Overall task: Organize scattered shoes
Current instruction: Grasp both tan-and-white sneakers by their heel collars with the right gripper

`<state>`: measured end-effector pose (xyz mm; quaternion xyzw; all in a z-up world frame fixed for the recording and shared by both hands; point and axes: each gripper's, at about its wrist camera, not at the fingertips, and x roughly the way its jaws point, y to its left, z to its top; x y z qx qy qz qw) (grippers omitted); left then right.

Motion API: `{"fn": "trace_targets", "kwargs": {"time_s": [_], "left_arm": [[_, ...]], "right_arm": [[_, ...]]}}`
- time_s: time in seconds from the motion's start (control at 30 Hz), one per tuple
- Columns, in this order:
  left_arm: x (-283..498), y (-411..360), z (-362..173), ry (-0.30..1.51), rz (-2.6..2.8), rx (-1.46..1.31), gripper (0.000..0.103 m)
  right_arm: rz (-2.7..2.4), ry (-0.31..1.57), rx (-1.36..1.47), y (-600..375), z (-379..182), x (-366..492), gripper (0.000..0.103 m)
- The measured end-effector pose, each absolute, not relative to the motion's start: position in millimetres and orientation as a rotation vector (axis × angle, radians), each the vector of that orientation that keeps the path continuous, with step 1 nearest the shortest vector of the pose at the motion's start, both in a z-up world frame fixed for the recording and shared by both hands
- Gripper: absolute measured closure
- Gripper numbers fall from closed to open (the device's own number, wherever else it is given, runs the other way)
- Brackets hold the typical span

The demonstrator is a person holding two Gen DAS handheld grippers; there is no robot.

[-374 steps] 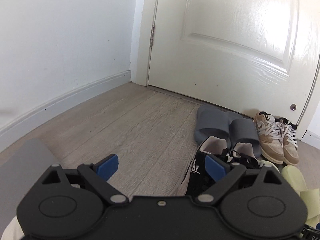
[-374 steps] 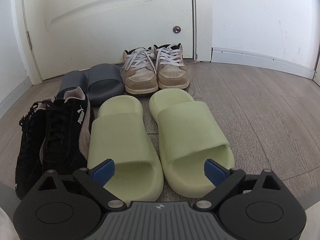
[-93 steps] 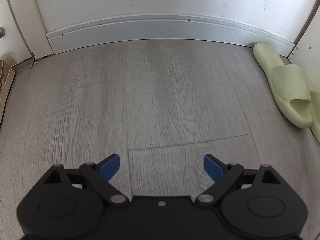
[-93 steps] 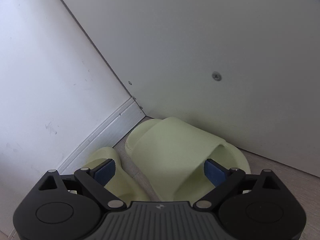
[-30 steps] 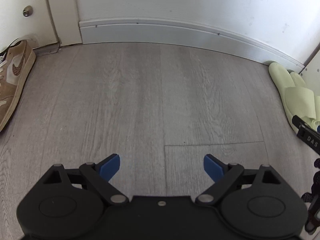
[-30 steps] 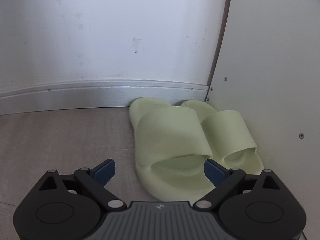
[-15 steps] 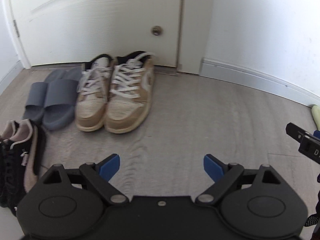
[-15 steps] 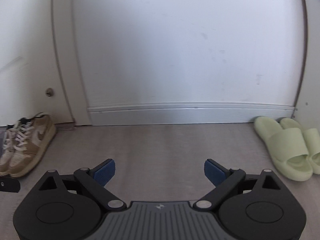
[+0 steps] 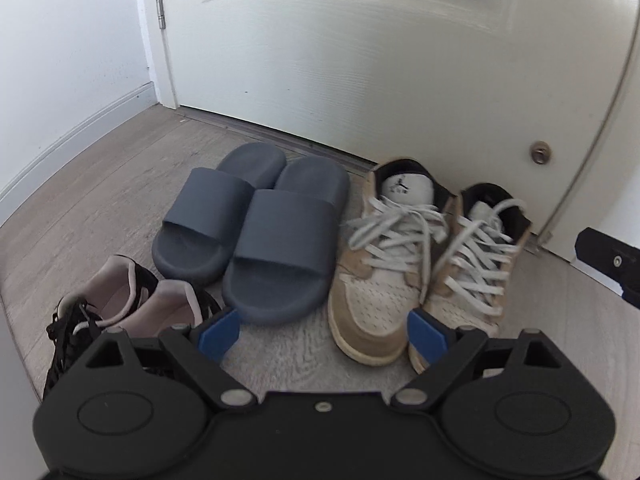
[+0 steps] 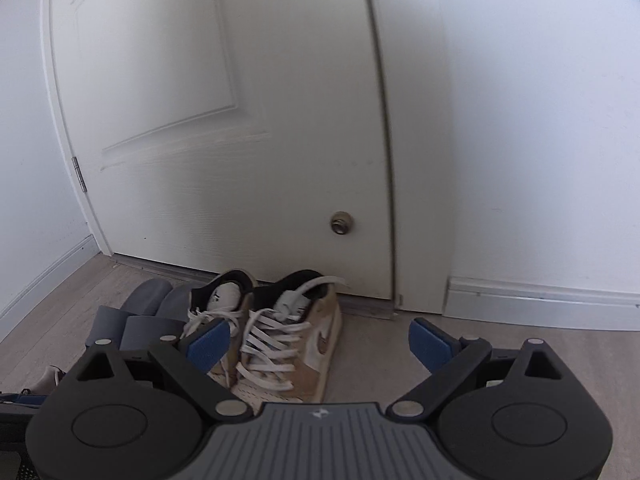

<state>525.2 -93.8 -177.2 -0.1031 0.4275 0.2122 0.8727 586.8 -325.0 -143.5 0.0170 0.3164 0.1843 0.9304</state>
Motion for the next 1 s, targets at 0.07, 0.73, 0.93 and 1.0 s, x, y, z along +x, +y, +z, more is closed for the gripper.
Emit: {"fn": "trace_targets", "kwargs": {"time_s": [0.07,0.73,0.93,1.0], "left_arm": [[520.4,-83.5,-192.4,0.886,0.440,-0.241,0.012],[540.8,-83.2,-255.4,0.987,0.352,-0.205,0.012],[543.0,-96.5,-259.4,1.000,0.328,-0.134,0.012],[543.1,-98.1,-260.1,1.001,0.323,-0.130,0.012]], "right_arm": [[0.394,0.668,0.036,-300.1,-154.0,604.5,0.007],[0.289,0.706,-0.062,-203.9,-240.3,704.6,0.041],[0.252,0.767,0.029,-208.1,-237.5,733.3,0.040],[0.240,0.812,0.030,-202.0,-238.2,746.2,0.037]]}}
